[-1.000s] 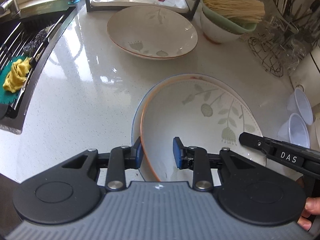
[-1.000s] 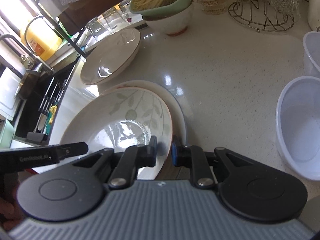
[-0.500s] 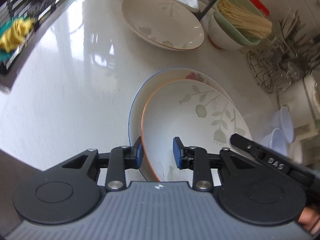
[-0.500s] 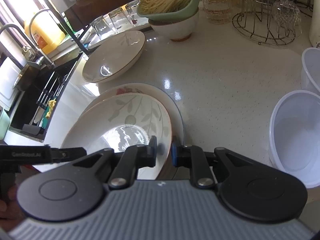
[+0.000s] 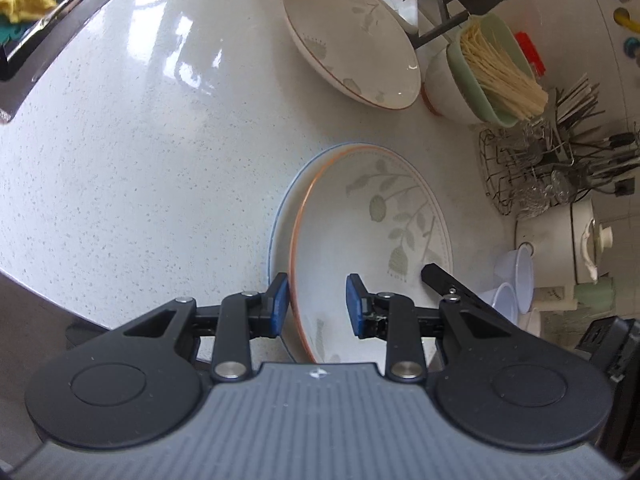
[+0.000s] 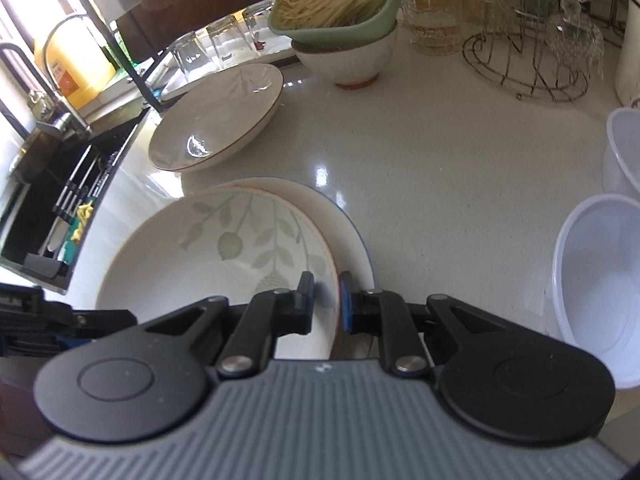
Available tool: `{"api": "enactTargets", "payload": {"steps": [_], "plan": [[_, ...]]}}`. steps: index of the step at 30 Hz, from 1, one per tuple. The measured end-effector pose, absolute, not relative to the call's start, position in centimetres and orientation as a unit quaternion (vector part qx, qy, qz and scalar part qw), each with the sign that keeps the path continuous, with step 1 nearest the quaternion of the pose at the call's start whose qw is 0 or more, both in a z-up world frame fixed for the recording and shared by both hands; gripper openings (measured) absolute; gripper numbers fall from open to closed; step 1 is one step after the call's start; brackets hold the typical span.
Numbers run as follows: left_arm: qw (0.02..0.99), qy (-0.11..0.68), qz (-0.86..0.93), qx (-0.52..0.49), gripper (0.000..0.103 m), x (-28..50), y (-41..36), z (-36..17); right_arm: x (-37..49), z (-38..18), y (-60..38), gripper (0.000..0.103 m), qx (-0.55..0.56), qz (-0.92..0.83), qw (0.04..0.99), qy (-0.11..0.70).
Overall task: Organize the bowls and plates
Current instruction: 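Lower the leaf plate onto the rose plate and open both grippers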
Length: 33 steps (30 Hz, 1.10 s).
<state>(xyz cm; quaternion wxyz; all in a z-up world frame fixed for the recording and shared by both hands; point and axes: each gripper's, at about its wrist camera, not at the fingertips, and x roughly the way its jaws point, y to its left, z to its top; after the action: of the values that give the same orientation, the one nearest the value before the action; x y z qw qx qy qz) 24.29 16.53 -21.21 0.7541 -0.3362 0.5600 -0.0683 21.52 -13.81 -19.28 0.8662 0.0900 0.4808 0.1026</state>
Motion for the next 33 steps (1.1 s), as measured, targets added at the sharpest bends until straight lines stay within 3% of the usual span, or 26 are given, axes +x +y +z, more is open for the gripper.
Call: {"api": "enactTargets", "payload": {"steps": [16, 20, 33], "plan": [[0.732, 0.603, -0.123, -0.291, 0.043, 25.3, 16.2, -20.2, 21.6, -18.5, -12.2, 0.014, 0.041, 0.06, 0.879, 0.471], [0.74, 0.6, -0.111, -0.285, 0.062, 25.2, 16.7, -19.5, 21.7, -18.1, -12.0, 0.012, 0.029, 0.059, 0.884, 0.463], [0.806, 0.542, -0.106, -0.216, 0.061, 25.3, 15.4, -15.0, 21.5, -15.6, -13.6, 0.012, 0.082, 0.076, 0.886, 0.45]]}}
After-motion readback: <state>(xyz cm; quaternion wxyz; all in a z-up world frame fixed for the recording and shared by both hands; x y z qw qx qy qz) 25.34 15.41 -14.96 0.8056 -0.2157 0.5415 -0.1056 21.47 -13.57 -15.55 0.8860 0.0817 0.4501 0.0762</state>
